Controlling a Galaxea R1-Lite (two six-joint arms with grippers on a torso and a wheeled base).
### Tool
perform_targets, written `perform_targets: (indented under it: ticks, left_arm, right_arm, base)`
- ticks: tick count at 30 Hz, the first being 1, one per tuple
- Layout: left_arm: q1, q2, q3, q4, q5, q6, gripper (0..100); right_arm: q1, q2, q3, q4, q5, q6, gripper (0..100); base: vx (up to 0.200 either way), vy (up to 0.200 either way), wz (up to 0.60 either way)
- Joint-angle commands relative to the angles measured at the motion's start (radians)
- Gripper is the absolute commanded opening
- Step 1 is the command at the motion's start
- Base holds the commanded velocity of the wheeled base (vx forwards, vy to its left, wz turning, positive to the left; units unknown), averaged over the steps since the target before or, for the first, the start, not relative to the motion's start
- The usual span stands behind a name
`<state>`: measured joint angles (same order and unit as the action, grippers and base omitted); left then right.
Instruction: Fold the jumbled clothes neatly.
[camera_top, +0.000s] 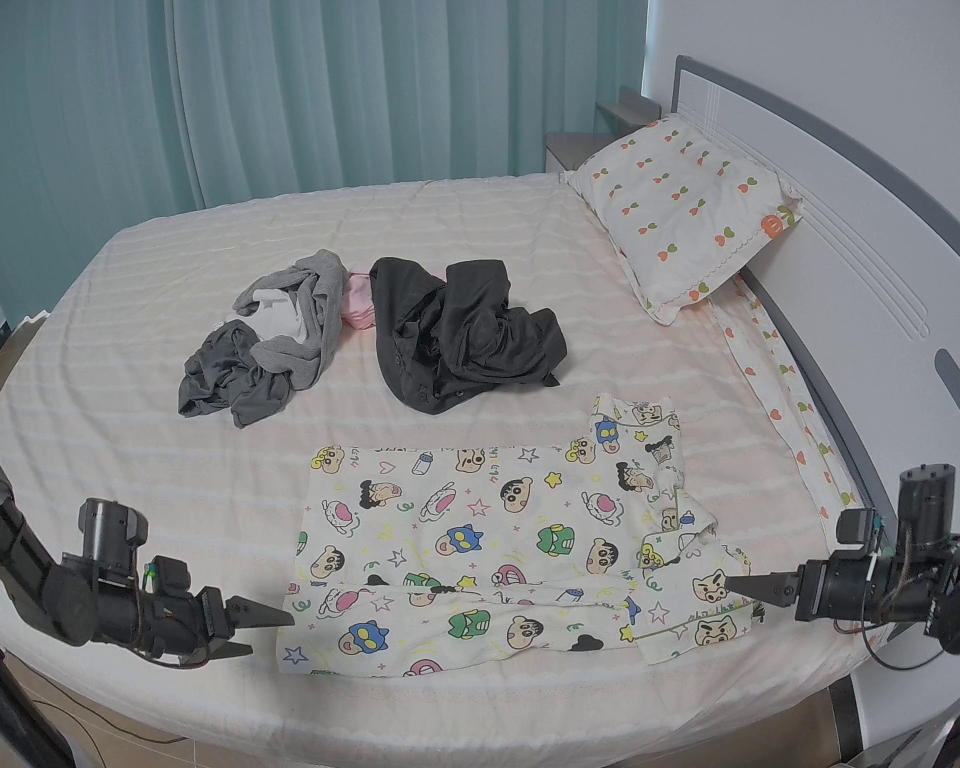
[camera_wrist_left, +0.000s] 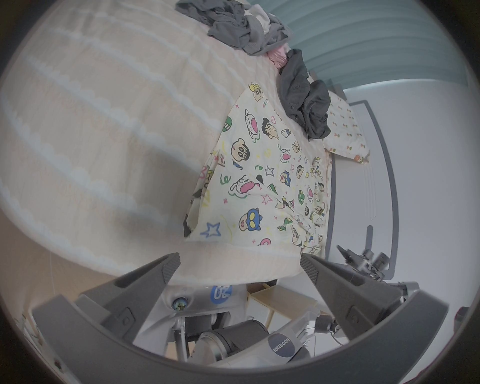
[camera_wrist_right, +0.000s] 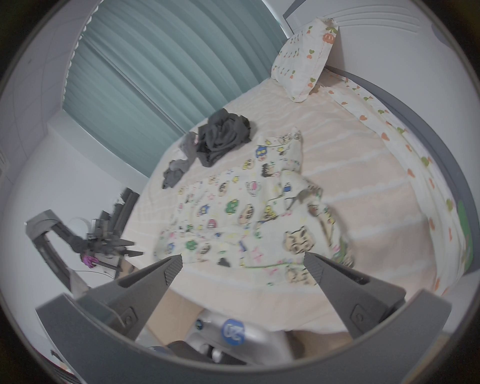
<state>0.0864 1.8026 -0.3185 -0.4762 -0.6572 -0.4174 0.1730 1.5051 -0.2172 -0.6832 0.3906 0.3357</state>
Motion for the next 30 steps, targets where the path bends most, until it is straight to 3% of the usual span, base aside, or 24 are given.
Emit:
perform_targets:
  ticks: [1,4,13,21,30]
  left_arm:
    - [0.11,-0.014,0.211,-0.163,-0.133,-0.047,100]
    - [0.115,-0.055,0.213,-0.165,-0.133,-0.06,100]
    - [0.131,-0.061,0.222,-0.167,-0.208,-0.086,100]
    - [0.131,-0.063,0.249,-0.167,-0.219,-0.078,100]
    - [0.13,-0.065,0.254,-0.168,-0.22,-0.076,100]
  right_arm:
    - [-0.199,0.394,-0.177,-0.001,0.059,-0.23,100]
    - [-0.204,0.469,-0.218,-0.001,0.062,-0.328,100]
    - [-0.187,0.524,-0.373,0.021,0.068,-0.388,100]
    - [-0.156,0.538,-0.355,0.033,0.085,-0.468,100]
    - [-0.165,0.569,-0.37,0.028,0.14,-0.486,100]
  base:
    - [0.0,0.0,0.0]
    - [0.0,0.0,0.0]
    - [0.0,0.0,0.0]
    - [0.0,0.0,0.0]
    - [0.0,0.0,0.0]
